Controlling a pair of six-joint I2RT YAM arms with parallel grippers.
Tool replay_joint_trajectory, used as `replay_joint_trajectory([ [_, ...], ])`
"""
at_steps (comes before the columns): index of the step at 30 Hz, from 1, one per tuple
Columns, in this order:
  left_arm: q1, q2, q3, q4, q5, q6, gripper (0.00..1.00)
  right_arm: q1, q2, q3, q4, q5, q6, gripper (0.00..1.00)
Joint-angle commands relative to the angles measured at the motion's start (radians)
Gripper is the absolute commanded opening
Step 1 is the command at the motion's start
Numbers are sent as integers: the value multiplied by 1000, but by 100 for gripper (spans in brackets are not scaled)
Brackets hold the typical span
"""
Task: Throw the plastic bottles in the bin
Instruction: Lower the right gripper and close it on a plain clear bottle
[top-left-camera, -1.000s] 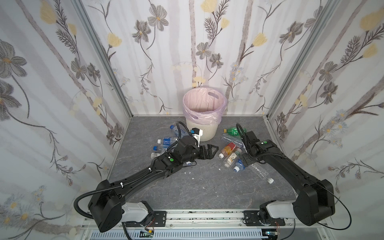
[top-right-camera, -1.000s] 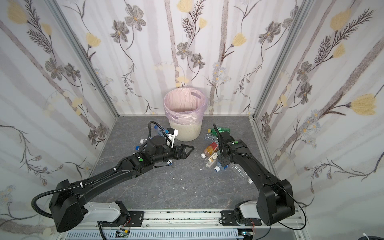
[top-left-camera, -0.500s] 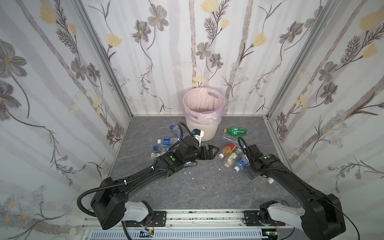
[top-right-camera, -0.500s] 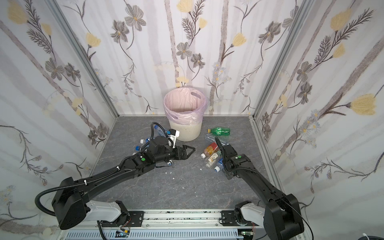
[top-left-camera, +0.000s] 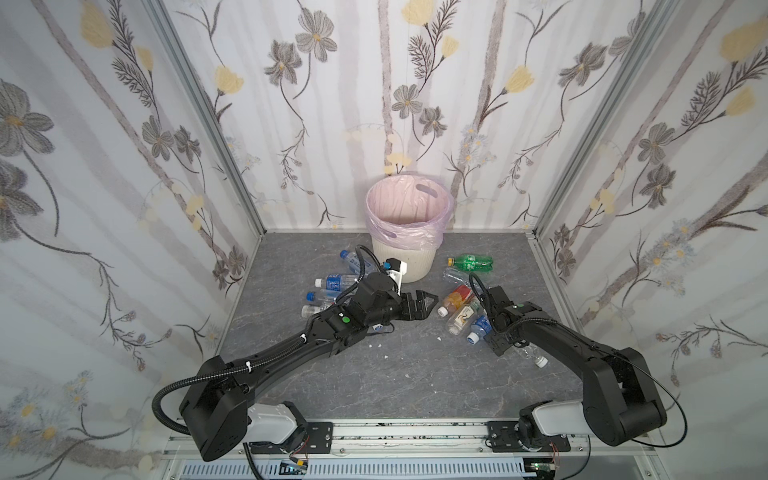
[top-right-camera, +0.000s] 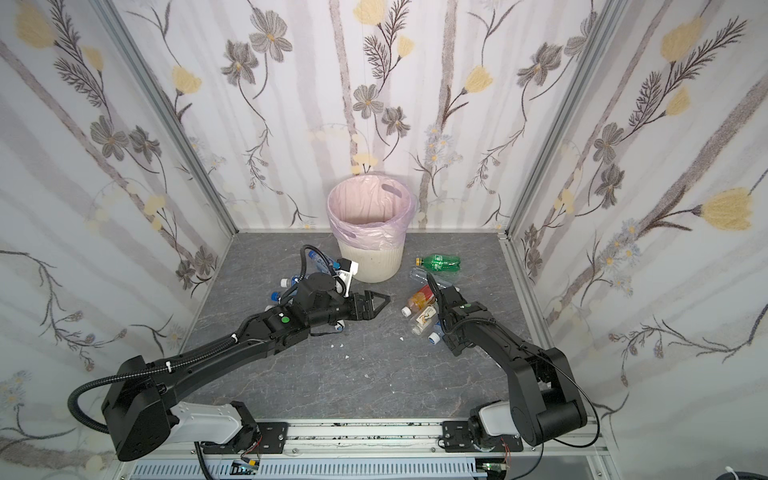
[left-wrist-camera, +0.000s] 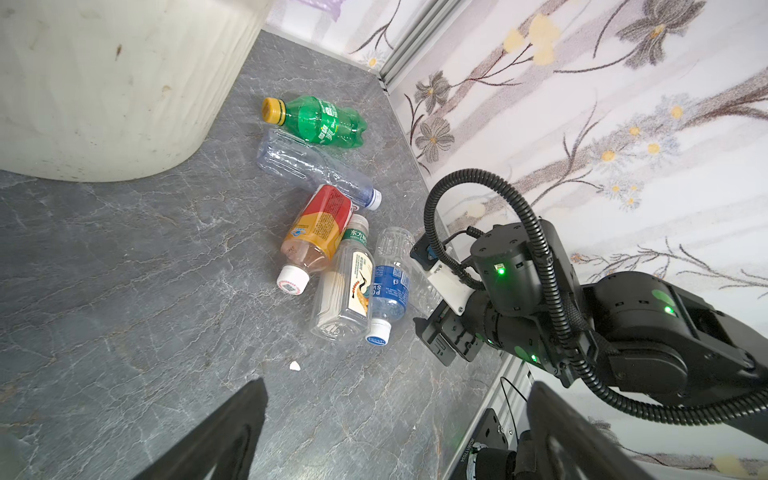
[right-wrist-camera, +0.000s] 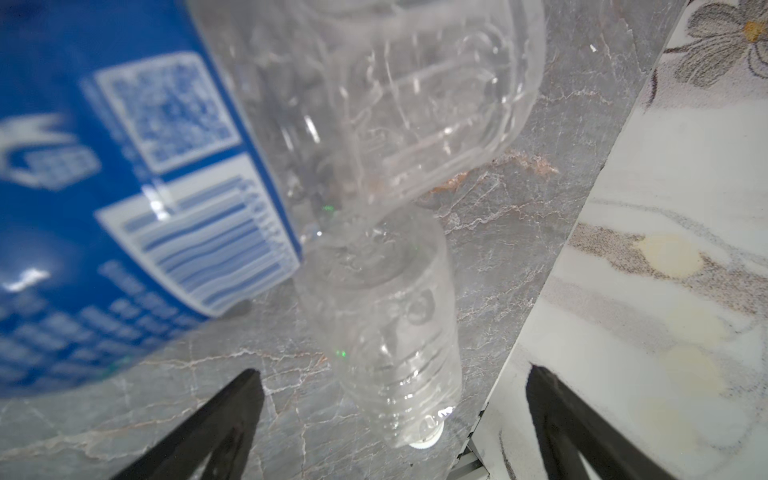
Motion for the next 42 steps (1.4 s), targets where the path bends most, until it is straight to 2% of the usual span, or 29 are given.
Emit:
replay_joint_trajectory([
  [1, 1, 2, -1, 29, -1, -2, 100, -19, -9, -11, 62, 4, -23, 95],
  [6, 1, 3, -2, 29, 0, -4, 100, -32, 36, 11, 72, -9, -28, 84],
  [14, 0, -1, -2, 29, -4, -3, 100, -41, 111, 29, 75, -26, -36, 79],
  [20, 0, -2, -3, 29, -7, -1, 100, -48, 156, 45, 76, -42, -38, 72],
  [25, 1, 1, -2, 28, -7, 0, 100, -50, 175, 50, 81, -39, -37, 59],
  [31, 1, 4, -1, 29, -7, -2, 100, -54, 156, 48, 84, -39, -36, 48],
  [42, 2, 3, -1, 29, -10, -2, 100, -55, 92, 72, 49, -21, -19, 45],
])
